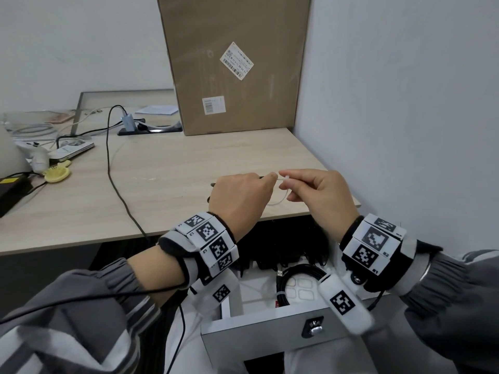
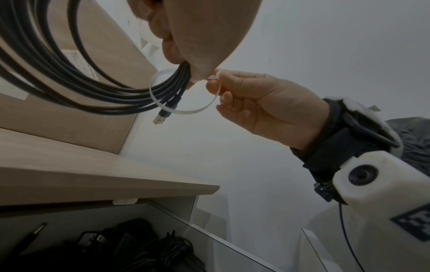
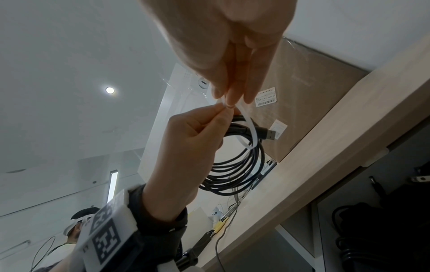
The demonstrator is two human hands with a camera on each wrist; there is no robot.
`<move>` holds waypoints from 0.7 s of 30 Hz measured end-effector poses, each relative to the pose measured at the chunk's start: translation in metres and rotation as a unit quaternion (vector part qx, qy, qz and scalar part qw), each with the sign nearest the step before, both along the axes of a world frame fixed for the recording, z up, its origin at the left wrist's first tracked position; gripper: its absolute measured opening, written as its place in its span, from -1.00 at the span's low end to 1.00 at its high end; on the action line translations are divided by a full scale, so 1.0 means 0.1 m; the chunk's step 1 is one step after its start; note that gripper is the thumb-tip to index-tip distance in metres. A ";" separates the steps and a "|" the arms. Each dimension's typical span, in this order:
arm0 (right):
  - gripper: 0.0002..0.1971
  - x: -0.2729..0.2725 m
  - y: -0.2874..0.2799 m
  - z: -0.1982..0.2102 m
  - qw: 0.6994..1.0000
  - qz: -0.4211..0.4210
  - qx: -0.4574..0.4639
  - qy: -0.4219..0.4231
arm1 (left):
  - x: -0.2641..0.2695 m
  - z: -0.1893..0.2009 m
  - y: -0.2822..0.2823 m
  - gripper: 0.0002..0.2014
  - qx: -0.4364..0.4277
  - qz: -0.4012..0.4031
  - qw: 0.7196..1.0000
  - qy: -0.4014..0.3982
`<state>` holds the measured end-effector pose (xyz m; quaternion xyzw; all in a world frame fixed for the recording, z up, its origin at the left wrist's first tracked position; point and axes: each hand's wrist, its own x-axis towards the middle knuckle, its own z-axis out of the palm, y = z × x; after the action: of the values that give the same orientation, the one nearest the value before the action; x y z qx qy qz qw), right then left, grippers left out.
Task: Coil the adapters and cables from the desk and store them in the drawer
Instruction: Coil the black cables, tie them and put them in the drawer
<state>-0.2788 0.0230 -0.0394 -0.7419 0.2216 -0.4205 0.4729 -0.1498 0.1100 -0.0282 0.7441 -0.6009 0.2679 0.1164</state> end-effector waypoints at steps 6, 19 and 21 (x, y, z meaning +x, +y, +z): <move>-0.80 -0.02 -0.02 -0.01 1.000 -0.007 0.005 0.005 | 0.01 -0.03 0.01 -0.82 0.000 0.005 1.000 0.007; -0.79 -0.03 0.00 0.00 0.999 0.014 0.005 0.036 | -0.01 -0.03 0.00 -0.68 0.042 0.020 0.999 -0.021; -0.79 -0.02 -0.01 0.01 0.999 0.017 0.012 0.038 | -0.02 -0.03 0.01 -0.66 0.053 0.019 0.998 -0.023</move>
<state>-0.2810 0.0217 -0.0385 -0.7552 0.2317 -0.3812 0.4804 -0.1517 0.1111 -0.0312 0.7543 -0.6021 0.2552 0.0578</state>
